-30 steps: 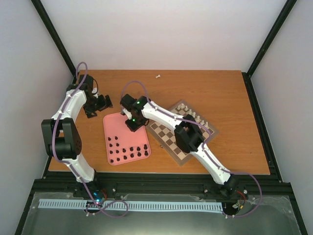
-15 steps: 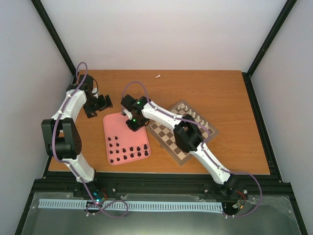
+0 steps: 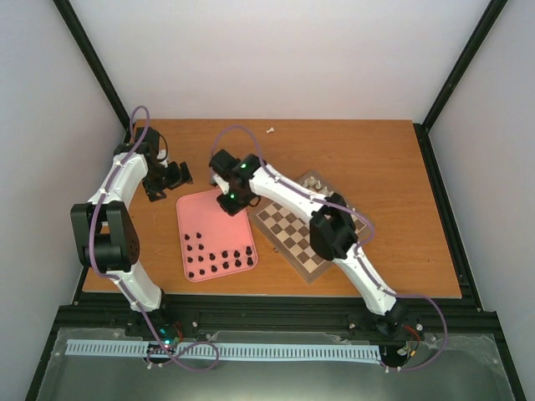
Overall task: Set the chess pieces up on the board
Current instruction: Pick up the chess piece from the storage box, then place the chess piece on the chessboard.
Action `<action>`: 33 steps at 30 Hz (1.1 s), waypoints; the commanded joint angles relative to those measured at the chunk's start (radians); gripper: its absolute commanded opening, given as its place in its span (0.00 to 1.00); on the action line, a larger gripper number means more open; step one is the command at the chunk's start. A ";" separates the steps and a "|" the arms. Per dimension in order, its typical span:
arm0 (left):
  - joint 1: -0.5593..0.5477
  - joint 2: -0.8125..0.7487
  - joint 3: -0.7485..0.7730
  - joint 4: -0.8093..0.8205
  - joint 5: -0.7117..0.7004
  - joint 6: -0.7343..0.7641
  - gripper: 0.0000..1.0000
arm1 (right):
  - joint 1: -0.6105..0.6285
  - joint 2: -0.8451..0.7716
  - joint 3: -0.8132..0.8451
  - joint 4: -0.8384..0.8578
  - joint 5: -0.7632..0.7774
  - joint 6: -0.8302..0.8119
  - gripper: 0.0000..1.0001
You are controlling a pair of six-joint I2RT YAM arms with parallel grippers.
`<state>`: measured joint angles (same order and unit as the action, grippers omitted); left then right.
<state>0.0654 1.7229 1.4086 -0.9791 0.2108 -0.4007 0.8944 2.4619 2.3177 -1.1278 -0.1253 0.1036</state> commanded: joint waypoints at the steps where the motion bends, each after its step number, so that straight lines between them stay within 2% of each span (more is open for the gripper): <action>1: -0.003 -0.023 0.017 0.005 0.003 -0.007 1.00 | -0.041 -0.189 -0.037 -0.028 0.022 0.036 0.11; 6: -0.002 -0.024 0.013 0.008 0.001 -0.006 1.00 | -0.128 -0.330 -0.255 -0.003 0.085 0.065 0.10; 10: -0.002 -0.017 0.016 0.008 0.005 -0.007 1.00 | -0.247 -0.428 -0.454 0.046 0.097 0.093 0.10; 14: -0.003 -0.011 0.019 0.007 0.004 -0.007 1.00 | -0.340 -0.483 -0.579 0.092 0.111 0.090 0.10; 21: -0.002 -0.002 0.025 0.007 -0.001 -0.007 1.00 | -0.404 -0.439 -0.613 0.121 0.141 0.070 0.10; 33: -0.003 0.003 0.026 -0.002 -0.013 -0.002 1.00 | -0.450 -0.340 -0.577 0.147 0.169 0.064 0.10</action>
<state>0.0654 1.7233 1.4086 -0.9794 0.2062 -0.4007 0.4641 2.0968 1.7111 -1.0004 0.0174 0.1761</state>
